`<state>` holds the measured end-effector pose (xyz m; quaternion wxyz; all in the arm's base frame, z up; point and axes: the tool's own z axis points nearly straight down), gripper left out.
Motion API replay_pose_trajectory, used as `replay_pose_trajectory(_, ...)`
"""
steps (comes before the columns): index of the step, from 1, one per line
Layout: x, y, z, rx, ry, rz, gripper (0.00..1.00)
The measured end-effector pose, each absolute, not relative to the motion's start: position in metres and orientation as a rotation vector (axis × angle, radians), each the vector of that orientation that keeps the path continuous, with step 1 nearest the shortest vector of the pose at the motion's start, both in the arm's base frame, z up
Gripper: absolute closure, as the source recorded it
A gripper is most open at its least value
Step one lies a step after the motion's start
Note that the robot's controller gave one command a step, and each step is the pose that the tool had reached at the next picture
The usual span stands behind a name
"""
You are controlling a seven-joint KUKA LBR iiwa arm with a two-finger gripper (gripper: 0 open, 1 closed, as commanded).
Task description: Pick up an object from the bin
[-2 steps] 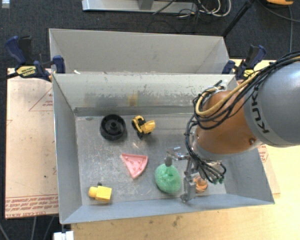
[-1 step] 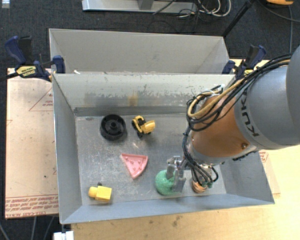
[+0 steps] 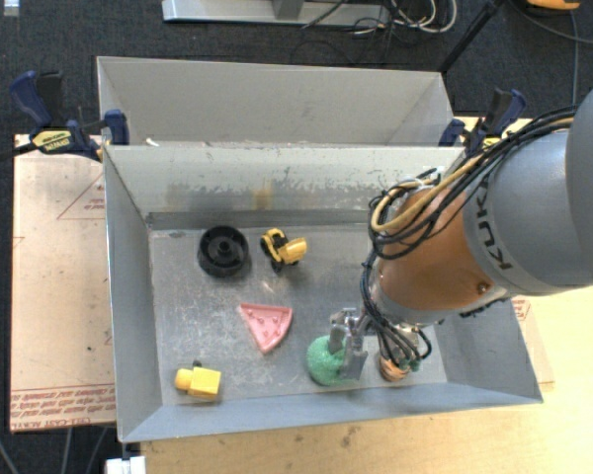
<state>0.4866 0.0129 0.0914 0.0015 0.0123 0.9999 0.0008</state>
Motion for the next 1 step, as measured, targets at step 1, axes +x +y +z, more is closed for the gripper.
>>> replay_pose_trajectory(1,0.4882,0.034,0.2886,0.034,3.129,0.003,1.0)
